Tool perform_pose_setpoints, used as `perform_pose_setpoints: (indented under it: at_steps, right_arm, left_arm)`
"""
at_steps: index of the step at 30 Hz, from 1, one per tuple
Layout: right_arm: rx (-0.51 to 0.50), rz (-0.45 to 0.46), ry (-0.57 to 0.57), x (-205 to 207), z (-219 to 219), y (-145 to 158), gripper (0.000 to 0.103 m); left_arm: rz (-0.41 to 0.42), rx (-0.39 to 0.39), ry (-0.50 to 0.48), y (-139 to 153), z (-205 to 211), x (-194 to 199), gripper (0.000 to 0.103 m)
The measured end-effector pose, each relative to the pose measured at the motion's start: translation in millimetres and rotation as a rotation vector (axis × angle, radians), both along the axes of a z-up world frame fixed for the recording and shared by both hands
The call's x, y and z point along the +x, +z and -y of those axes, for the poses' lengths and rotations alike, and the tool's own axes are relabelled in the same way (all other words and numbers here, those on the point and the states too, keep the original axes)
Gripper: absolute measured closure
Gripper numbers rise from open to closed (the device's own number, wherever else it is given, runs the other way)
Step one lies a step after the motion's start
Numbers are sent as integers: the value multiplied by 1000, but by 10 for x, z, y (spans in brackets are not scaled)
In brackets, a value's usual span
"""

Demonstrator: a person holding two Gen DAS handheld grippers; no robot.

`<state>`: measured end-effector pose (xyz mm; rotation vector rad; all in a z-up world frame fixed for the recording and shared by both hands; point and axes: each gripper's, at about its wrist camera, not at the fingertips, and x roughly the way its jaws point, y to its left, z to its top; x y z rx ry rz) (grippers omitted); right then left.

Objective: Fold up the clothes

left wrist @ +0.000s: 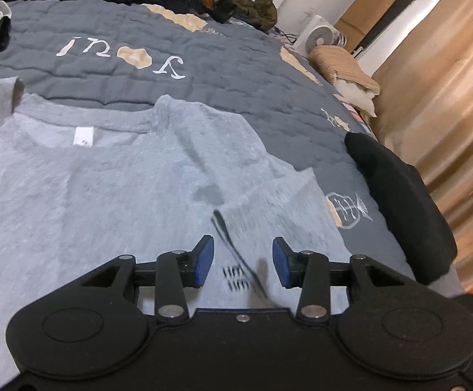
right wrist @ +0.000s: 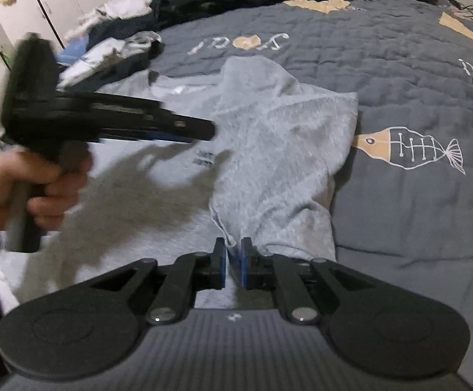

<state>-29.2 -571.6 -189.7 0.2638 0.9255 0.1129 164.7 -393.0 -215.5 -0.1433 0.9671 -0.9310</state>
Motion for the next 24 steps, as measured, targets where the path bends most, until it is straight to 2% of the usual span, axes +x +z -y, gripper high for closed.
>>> perform_pose_setpoints:
  at_steps: [3,5,7,10,12,15,20,23,24]
  right_arm:
    - [56,43,-17,-56,105,109,94]
    - [72,70,-71,-70,203,146,94]
    - [78,90,-137,-76,305,164,94]
    - [26,83,-248,-64,429,99,94]
    - [-30,33,-288,-27,461,-5,94]
    - [-78,-44,-277,43,412,-173,94]
    - [-83,-62,-278,54,393,-200,94]
    - [-63,-69,-295,41,409,-217,94]
    - [-62,-70,-296,40,410,-217,94]
  left_arm:
    - [-18,8,17,-47,81,98,64]
    - [-38,6,26,-92,118,156,69]
    - [-48,-1,22,-109,129,192,95]
    - [-28,-27,39,-71,53,203,101]
    - [-10,-47,65,-24,-30,222,101]
    - [-7,-3,51,41,-50,248,101]
    - [69,41,40,304,-46,241,98]
    - [122,45,-11,536,150,226,86]
    - [144,46,-40,601,269,199,74]
